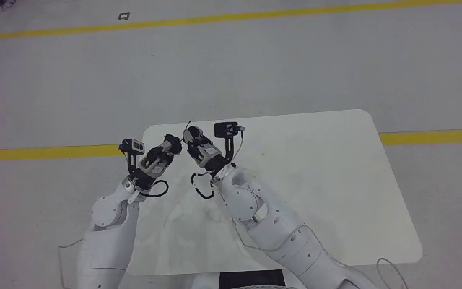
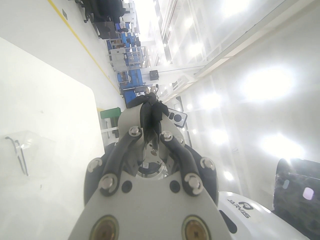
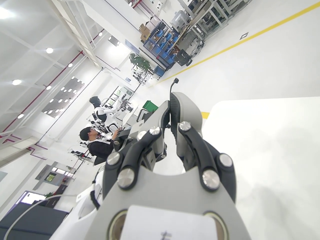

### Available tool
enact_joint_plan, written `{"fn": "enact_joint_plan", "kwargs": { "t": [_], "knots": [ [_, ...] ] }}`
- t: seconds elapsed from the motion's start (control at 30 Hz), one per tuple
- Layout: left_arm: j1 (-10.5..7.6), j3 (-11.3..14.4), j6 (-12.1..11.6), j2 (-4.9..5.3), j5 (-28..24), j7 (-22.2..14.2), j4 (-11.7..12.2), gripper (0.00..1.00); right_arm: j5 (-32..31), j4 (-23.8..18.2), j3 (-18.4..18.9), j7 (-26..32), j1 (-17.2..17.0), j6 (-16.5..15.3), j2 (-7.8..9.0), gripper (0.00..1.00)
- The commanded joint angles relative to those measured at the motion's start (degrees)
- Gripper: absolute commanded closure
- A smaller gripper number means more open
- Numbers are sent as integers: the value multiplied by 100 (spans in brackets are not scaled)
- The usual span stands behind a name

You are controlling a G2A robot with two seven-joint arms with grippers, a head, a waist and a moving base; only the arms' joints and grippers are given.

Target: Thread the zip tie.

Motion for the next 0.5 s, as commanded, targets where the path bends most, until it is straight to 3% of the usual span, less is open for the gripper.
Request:
{"fn": "enact_joint_plan", "kwargs": {
  "t": [0.0,0.07,0.1,0.13,0.17,0.2,0.47],
  "knots": [
    [13,-5,0,4,0,-2,-8,100,-11,-6,-1,-8,-7,1,-1,100],
    [26,-14,0,9,0,-8,-14,100,-13,-18,5,-36,-23,17,-3,100],
    [32,-26,0,13,3,-11,-15,100,-13,-32,8,-64,-40,34,-4,76],
    [34,-33,0,15,3,-14,-15,100,-16,-42,8,-72,-50,40,-5,61],
    [33,-42,0,18,3,-14,-13,100,-24,-54,9,-80,-58,44,-5,10],
    [30,-53,0,20,-1,-14,-10,100,-37,-67,11,-87,-70,46,-4,0],
    [31,-97,0,32,-32,-11,-18,100,-157,-165,72,-129,-127,38,14,0]
  ]
}}
